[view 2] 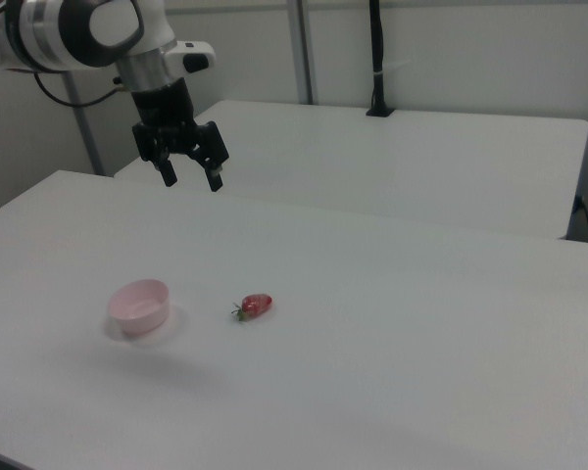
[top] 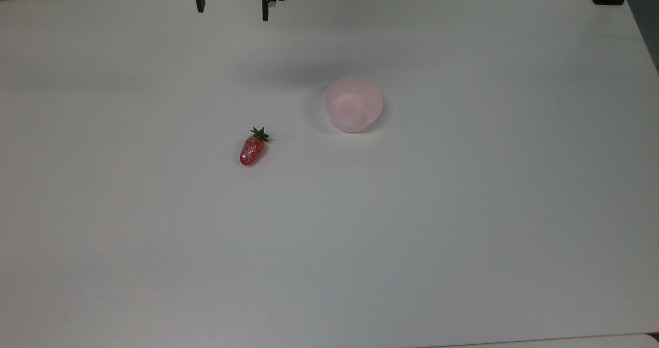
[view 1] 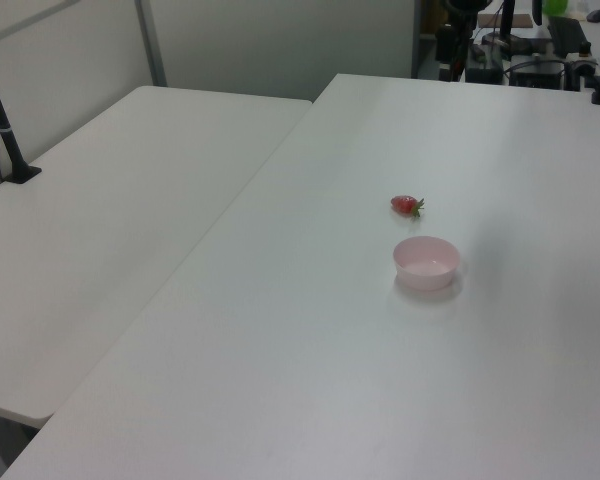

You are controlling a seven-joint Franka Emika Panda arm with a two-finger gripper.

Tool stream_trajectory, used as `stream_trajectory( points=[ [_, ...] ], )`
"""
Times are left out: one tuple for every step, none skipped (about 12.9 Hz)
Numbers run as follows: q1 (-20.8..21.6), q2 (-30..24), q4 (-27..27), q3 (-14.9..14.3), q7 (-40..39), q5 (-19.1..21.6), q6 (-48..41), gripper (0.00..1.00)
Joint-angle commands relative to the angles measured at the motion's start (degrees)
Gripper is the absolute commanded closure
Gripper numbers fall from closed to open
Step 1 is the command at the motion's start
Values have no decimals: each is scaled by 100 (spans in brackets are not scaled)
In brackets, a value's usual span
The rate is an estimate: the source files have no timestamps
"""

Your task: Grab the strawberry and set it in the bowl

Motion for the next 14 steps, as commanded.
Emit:
stream_trajectory(
  points=[
    [14,-110,-176,-157,-748,53,-327,0],
    [-38,-101,-281,-157,-730,52,-328,0],
    [-152,-93,-465,-165,-574,96,-241,0],
    [-223,-32,-571,-174,-259,96,-83,0],
    [-241,30,-746,-174,153,96,214,0],
    [-241,65,-1122,-183,566,96,835,0],
    [-250,92,-1326,-183,684,96,1198,0],
    [-259,310,-1389,-183,720,96,1428,0],
    [-267,486,-1337,-183,729,96,1456,0],
    [-363,757,-1145,-183,764,122,1457,11],
    [-364,873,-1135,-183,938,166,1535,13],
    [-347,996,-1134,-174,1270,201,1762,10],
    [-329,1102,-1169,-166,1596,202,2060,4],
    [-329,1277,-1178,-148,1877,202,2428,0]
  ],
)
